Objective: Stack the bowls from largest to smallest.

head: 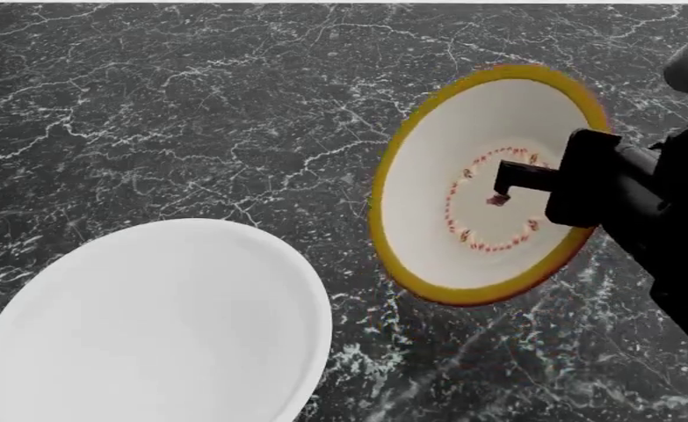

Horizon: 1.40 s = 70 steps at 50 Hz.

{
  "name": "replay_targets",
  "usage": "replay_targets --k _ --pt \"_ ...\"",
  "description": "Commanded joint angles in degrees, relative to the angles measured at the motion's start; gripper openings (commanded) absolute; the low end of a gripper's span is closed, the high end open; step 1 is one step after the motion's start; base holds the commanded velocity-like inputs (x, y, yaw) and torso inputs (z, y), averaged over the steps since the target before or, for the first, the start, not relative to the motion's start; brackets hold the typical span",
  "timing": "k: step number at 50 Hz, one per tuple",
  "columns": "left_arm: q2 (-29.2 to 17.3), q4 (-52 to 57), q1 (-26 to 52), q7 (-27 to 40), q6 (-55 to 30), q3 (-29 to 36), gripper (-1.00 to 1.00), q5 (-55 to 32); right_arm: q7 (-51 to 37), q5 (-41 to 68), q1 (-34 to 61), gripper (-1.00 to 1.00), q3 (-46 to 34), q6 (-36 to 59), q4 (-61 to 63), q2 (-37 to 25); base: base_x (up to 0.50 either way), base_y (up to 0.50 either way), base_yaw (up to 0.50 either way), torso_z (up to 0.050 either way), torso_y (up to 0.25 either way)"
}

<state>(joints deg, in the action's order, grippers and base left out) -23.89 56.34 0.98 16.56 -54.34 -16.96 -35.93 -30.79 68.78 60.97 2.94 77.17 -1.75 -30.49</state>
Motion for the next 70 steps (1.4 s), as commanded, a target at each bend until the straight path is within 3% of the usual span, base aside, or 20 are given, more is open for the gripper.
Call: replay_targets --k 1,9,14,21,27,37,53,70 --pt "0.5 1.8 0.5 0.2 -2.4 -6.1 1.00 -3.2 -12.8 16.1 4.3 -1.00 11.6 6.9 4.7 5.5 0.00 0.00 0.00 0.000 0.000" --pt "-1.6 3.2 0.3 3.1 -3.4 -11.2 1.00 -9.3 -29.3 36.1 9.7 -1.00 9.2 6.3 5.2 10.8 0.00 0.00 0.00 0.000 0.000" --pt "-3.1 3.3 -0.2 5.0 -2.7 -12.1 1.00 -12.0 -32.0 39.6 8.0 -1.00 5.5 5.4 6.7 14.1 0.00 0.00 0.00 0.000 0.000" --pt "-6.0 3.4 -1.4 8.5 -1.8 -14.1 1.00 -16.6 -24.9 30.4 2.5 -1.00 2.5 5.3 7.7 19.8 0.00 0.00 0.00 0.000 0.000" --pt "-7.4 3.0 -2.0 10.3 -0.7 -13.6 1.00 -18.2 -24.7 29.9 1.3 -1.00 -0.3 4.1 8.4 23.3 0.00 0.00 0.00 0.000 0.000" --pt "-9.9 2.9 -3.0 12.8 1.2 -12.3 1.00 -20.2 -18.9 22.1 -3.4 -1.00 -4.4 1.1 8.3 26.4 0.00 0.00 0.00 0.000 0.000" --pt "-12.2 2.6 -4.9 14.3 4.1 -13.5 1.00 -22.6 -8.0 9.5 -7.5 -1.00 -13.4 -5.4 4.3 27.0 0.00 0.00 0.00 0.000 0.000" --pt "-13.6 2.1 -6.0 15.2 6.3 -13.1 1.00 -22.9 -3.8 5.5 -12.2 -1.00 -18.8 -9.3 4.2 25.1 0.00 0.00 0.00 0.000 0.000"
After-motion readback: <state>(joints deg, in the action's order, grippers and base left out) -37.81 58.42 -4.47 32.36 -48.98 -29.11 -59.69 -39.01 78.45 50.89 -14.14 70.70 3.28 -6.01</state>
